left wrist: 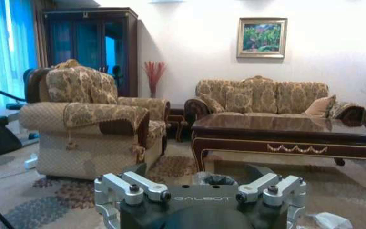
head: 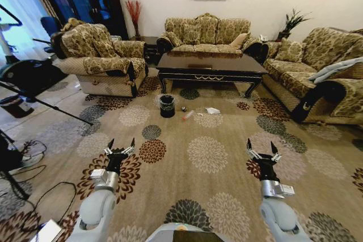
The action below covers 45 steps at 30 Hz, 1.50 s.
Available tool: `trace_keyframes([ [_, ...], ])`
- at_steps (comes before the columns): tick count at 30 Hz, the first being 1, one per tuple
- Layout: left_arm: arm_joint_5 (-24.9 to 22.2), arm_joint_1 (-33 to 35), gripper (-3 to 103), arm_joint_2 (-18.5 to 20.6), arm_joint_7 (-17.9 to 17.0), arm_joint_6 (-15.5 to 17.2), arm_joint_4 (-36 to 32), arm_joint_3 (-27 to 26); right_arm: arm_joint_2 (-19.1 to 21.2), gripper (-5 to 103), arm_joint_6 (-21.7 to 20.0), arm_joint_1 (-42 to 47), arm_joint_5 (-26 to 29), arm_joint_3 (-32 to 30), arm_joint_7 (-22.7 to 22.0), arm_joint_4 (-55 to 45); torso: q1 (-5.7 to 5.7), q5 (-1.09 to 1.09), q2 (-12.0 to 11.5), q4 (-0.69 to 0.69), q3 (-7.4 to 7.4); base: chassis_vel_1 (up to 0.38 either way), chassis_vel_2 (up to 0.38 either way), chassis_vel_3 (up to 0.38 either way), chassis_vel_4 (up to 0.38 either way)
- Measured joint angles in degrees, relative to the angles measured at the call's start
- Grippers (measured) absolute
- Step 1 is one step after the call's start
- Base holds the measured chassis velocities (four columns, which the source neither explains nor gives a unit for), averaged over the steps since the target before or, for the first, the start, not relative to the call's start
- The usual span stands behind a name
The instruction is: Move to the front of the table and pick up the trash from the floor, then place it into the trash bin.
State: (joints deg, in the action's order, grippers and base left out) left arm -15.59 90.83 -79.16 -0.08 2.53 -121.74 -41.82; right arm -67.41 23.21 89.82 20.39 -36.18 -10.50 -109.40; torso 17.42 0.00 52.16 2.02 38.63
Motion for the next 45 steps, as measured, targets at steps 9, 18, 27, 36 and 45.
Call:
trace_keyframes([
  [9,-1.1,0.5,100,1.0,1.4,0.5,-1.6,-1.7,3.6,100,-2.6,2.2,4.2,0.0,0.8,-3.2,-1.08,0.01,-2.4,0.00,-1.34,0.000,0.000,0.000,0.000],
  [18,-1.9,0.6,100,2.1,2.7,0.7,-2.6,-3.0,8.8,100,-3.8,4.3,7.3,-1.8,6.0,-6.2,-2.10,0.01,-4.8,0.00,-2.72,0.000,0.000,0.000,0.000],
  [27,-2.1,1.0,100,2.5,3.0,0.9,-3.2,-3.7,10.1,100,-9.6,6.2,8.0,-5.8,7.0,-9.8,-3.11,0.01,-7.1,0.00,-4.02,0.000,0.000,0.000,0.000],
  [36,-2.0,1.0,100,2.5,3.2,1.0,-3.3,-3.8,9.9,100,-14.0,7.1,7.8,-8.1,5.6,-11.3,-4.06,0.01,-9.4,0.00,-5.31,0.000,0.000,0.000,0.000],
  [45,-1.9,1.0,100,2.4,3.4,0.9,-3.0,-3.5,9.2,100,-13.6,6.6,7.6,-7.7,4.1,-11.0,-4.84,0.01,-11.2,0.00,-6.41,0.000,0.000,0.000,0.000],
])
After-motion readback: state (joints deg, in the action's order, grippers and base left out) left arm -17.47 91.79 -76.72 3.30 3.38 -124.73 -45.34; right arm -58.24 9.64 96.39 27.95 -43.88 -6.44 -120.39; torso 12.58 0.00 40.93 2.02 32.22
